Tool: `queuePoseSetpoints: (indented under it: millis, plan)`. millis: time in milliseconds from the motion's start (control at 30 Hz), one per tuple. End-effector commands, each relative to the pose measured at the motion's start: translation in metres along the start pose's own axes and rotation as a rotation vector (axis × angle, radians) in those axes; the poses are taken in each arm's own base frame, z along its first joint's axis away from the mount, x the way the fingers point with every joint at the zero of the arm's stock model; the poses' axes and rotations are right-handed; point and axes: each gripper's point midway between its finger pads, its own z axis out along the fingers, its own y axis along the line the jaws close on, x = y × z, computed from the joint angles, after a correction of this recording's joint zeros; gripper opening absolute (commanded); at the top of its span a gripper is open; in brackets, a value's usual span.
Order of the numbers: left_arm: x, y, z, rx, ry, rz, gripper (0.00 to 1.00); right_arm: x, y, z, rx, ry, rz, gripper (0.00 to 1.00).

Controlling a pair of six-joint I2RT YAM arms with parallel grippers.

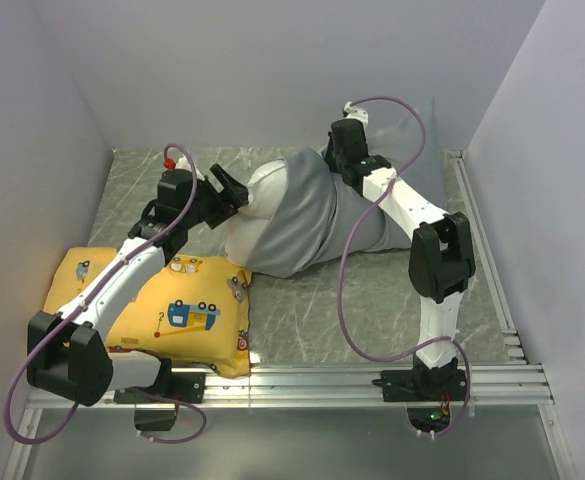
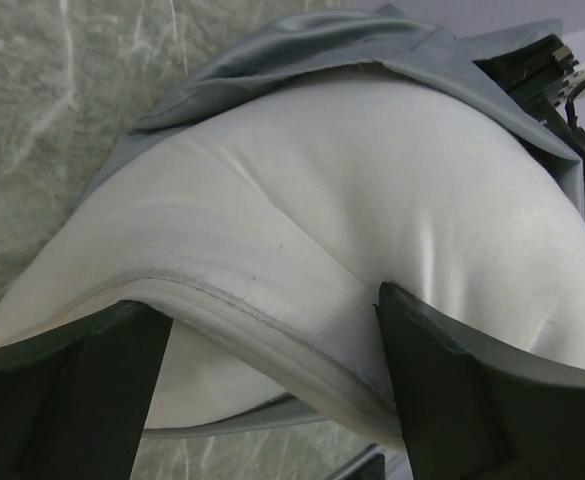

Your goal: Remove the pillowcase from the pillow

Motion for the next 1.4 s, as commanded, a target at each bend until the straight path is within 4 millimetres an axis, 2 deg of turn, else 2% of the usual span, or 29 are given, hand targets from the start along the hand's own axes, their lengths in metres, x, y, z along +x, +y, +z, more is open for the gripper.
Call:
queuePoseSetpoints:
  millis: [0,100,133,200,233,300,333,400,433,500,667,700,767,800,867,900,967,1000,1033,1067,1100,1133,1167,1200,1233,1267,1300,1367]
  plan:
    - [-0.041,-0.031,-0.017,0.057,-0.158,0.174,0.91,0.044,-0.019,0.012,0.034,0.125,-0.025,0.15]
    - [-0.049,-0.028,-0.025,0.058,-0.206,0.193,0.95,0.035,-0.026,0.010,0.036,0.123,0.010,0.29]
    - [-0.046,-0.023,-0.025,0.055,-0.206,0.200,0.95,0.025,-0.032,0.011,0.038,0.114,0.028,0.36]
    - [-0.046,-0.018,-0.027,0.054,-0.212,0.208,0.96,0.015,-0.031,0.009,0.015,0.108,0.049,0.44]
    - [-0.045,-0.016,-0.026,0.054,-0.207,0.218,0.96,0.002,-0.032,0.007,0.009,0.087,0.059,0.52]
    - [-0.040,-0.013,-0.023,0.054,-0.186,0.216,0.99,-0.011,-0.028,0.001,-0.013,0.066,0.056,0.59]
    - [-0.038,-0.011,-0.021,0.059,-0.183,0.220,0.99,-0.023,-0.025,-0.007,-0.024,0.041,0.051,0.62]
    - [-0.033,-0.006,-0.019,0.061,-0.165,0.216,0.99,-0.038,-0.021,-0.017,-0.040,0.011,0.048,0.65]
    - [-0.035,-0.011,-0.019,0.083,-0.179,0.218,0.99,-0.051,-0.019,-0.027,-0.049,-0.018,0.050,0.67]
    - [-0.032,-0.005,-0.016,0.071,-0.168,0.212,0.99,-0.072,-0.015,-0.046,-0.065,-0.070,0.055,0.70]
    - [-0.027,-0.003,-0.014,0.087,-0.158,0.203,0.99,-0.111,-0.006,-0.085,-0.123,-0.172,0.064,0.76]
    - [-0.028,-0.004,-0.014,0.088,-0.161,0.204,0.99,-0.120,-0.004,-0.100,-0.143,-0.199,0.069,0.77]
    - [-0.031,-0.005,-0.013,0.087,-0.165,0.196,0.99,-0.133,0.004,-0.118,-0.192,-0.250,0.068,0.79]
    - [-0.037,-0.009,-0.014,0.091,-0.181,0.195,0.99,-0.144,0.007,-0.136,-0.220,-0.286,0.072,0.79]
    - [-0.043,-0.007,-0.010,0.078,-0.188,0.180,0.99,-0.148,0.011,-0.150,-0.252,-0.301,0.063,0.80]
    - [-0.048,-0.011,-0.010,0.080,-0.195,0.176,0.99,-0.155,0.017,-0.164,-0.272,-0.316,0.059,0.81]
    - [-0.049,-0.010,-0.002,0.067,-0.179,0.171,0.99,-0.141,0.016,-0.173,-0.255,-0.262,0.032,0.81]
    - [-0.052,-0.011,0.000,0.065,-0.179,0.168,0.99,-0.127,0.015,-0.180,-0.247,-0.243,0.021,0.81]
    - [-0.050,-0.008,0.005,0.054,-0.169,0.162,0.99,-0.112,0.023,-0.186,-0.256,-0.224,0.000,0.81]
    - [-0.052,-0.010,0.006,0.059,-0.171,0.160,0.99,-0.109,0.022,-0.204,-0.254,-0.246,-0.001,0.81]
    - [-0.053,-0.010,0.008,0.061,-0.172,0.156,0.99,-0.072,0.017,-0.195,-0.231,-0.179,-0.006,0.81]
    - [-0.052,-0.008,0.013,0.055,-0.164,0.149,0.99,-0.055,0.030,-0.203,-0.269,-0.165,-0.014,0.82]
    - [-0.055,-0.011,0.014,0.060,-0.167,0.151,0.99,-0.038,0.033,-0.207,-0.282,-0.143,-0.016,0.82]
    - [-0.054,-0.009,0.016,0.052,-0.158,0.145,0.99,-0.010,0.027,-0.208,-0.267,-0.106,-0.012,0.82]
    - [-0.054,-0.008,0.020,0.046,-0.154,0.140,0.99,0.008,0.044,-0.217,-0.316,-0.096,-0.029,0.82]
    - [-0.058,-0.012,0.021,0.055,-0.160,0.144,0.99,0.019,0.044,-0.220,-0.312,-0.091,-0.034,0.82]
    - [-0.057,-0.011,0.025,0.053,-0.150,0.146,0.99,0.040,0.040,-0.215,-0.285,-0.068,-0.033,0.82]
    - [-0.061,-0.014,0.027,0.051,-0.154,0.144,0.99,0.064,0.045,-0.211,-0.300,-0.026,-0.040,0.82]
